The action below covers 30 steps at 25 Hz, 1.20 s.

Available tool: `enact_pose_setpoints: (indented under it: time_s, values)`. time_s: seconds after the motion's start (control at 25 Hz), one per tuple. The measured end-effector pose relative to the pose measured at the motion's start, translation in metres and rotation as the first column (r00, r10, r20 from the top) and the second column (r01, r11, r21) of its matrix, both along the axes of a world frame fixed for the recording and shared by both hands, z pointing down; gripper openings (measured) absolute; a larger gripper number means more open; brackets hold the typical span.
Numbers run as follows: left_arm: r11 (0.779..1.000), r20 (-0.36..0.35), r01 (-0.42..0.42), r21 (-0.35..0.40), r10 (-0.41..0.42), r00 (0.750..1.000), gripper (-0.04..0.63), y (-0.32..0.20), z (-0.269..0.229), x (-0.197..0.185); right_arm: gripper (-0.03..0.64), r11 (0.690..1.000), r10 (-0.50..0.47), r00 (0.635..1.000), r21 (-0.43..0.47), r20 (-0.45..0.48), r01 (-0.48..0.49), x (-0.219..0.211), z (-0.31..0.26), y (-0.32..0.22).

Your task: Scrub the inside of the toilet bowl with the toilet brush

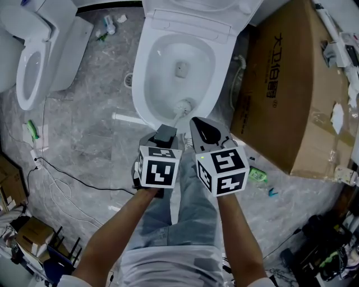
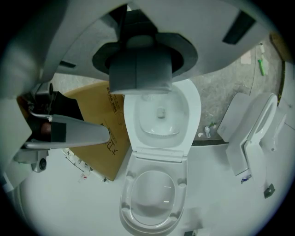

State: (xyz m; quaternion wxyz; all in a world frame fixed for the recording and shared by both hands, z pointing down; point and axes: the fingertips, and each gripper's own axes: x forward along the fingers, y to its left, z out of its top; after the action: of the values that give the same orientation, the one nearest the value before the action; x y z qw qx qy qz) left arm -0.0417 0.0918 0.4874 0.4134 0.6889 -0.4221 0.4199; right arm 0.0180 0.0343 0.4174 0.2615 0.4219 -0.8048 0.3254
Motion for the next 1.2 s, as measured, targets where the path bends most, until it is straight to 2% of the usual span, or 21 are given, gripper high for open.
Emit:
enact_pose_setpoints:
  time_s: [0.76,1.2]
  values:
    - [0.999,-0.033,-0.001,0.049,0.002,0.999,0.156,-0.044,0.007,0.04,-0.002,1.0,0.001,1.0,-0.004,-0.003,-0.001,0.027,0.009,-0.019]
    - [0.996,-0.063,0.042,0.074,-0.037,0.997,0.156,-0.078,0.012,0.053,-0.002,1.0,0.004,1.0,-0.005,0.005,-0.004,0.041,0.019,-0.032]
